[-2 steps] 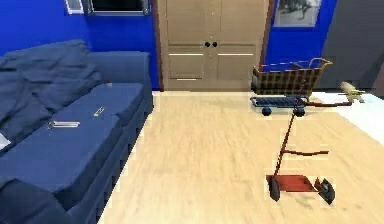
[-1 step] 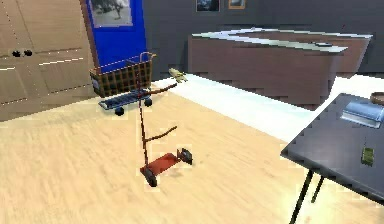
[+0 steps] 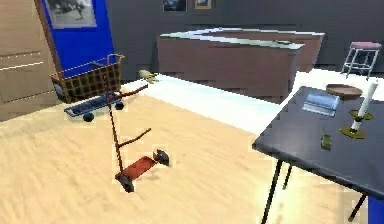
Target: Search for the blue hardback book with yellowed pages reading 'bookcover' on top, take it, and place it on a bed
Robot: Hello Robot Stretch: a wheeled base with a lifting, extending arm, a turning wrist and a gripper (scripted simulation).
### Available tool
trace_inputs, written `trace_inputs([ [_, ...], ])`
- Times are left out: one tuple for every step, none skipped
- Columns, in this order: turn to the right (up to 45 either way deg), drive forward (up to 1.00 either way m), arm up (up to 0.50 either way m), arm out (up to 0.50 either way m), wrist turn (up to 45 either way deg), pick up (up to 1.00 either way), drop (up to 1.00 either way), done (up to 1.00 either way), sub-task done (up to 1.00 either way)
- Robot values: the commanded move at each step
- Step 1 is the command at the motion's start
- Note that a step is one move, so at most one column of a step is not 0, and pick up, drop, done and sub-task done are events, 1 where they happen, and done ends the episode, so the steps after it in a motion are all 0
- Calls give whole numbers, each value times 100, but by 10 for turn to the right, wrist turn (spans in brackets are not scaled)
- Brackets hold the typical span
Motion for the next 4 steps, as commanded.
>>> trace_inputs([
  [0, 85, 0, 0, 0, 0, 0, 0, 0],
  [120, 0, 0, 0, 0, 0, 0, 0, 0],
  [0, 30, 0, 0, 0, 0, 0, 0, 0],
  [0, 0, 50, 0, 0, 0, 0, 0, 0],
])
